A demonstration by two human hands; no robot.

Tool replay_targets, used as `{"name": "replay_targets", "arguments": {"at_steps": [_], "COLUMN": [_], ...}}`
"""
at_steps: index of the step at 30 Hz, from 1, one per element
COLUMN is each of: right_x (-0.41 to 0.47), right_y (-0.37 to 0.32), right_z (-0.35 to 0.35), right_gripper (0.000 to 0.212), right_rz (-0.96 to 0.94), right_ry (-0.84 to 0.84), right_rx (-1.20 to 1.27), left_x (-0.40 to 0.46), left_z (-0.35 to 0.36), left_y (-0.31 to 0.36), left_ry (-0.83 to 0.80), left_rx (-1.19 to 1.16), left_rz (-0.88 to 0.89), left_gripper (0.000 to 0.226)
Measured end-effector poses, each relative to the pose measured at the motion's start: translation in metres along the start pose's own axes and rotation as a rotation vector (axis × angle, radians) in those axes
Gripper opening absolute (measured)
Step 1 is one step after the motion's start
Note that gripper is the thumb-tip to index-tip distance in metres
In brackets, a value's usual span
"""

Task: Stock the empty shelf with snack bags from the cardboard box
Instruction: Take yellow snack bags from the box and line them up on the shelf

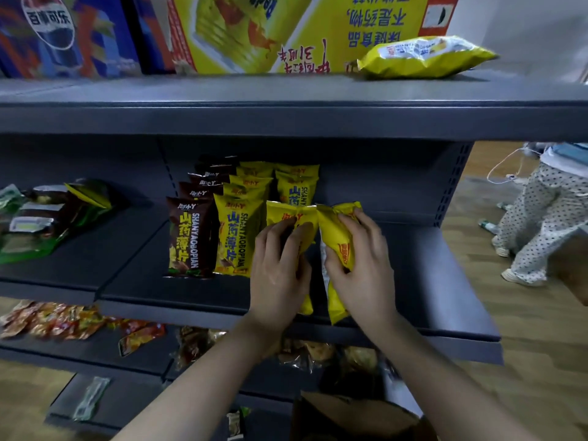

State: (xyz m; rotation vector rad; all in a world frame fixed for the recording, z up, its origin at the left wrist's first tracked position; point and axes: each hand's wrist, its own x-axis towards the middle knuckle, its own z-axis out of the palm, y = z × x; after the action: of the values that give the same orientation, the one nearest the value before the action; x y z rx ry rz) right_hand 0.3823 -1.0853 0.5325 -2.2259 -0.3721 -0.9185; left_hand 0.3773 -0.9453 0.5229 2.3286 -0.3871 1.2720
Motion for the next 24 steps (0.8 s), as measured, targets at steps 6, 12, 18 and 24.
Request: {"name": "replay_targets", "arguments": {"at_steps": [6, 12, 18, 24], "right_x": [0.027, 0.053, 0.065, 0.07], "right_y": [0.008, 0.02, 0.032, 0.038], "right_z": [0.034, 0.057, 0.069, 0.077], "right_gripper": [0.05, 0.052, 0.053, 0.053], "right_rz": [0.073, 0.132, 0.191, 0.206], "right_ry": [0.021, 0.017, 0.041, 0.05], "right_rx": [-0.033, -0.079, -0.104, -0.124], "left_x": [0.026, 0.042, 0.052, 0.059], "left_z": [0.033, 0.062, 0.088, 0.105], "left_y": [-0.026, -0.051, -0.067, -0.077], "left_ry": [-0.008, -0.042, -0.108, -0.144], "left_rx": [-0.006, -0.005, -0.016, -0.007], "left_rz": [-0.063, -0.065, -0.125, -0.138], "left_gripper": [0.044, 0.046, 0.046, 0.049]}}
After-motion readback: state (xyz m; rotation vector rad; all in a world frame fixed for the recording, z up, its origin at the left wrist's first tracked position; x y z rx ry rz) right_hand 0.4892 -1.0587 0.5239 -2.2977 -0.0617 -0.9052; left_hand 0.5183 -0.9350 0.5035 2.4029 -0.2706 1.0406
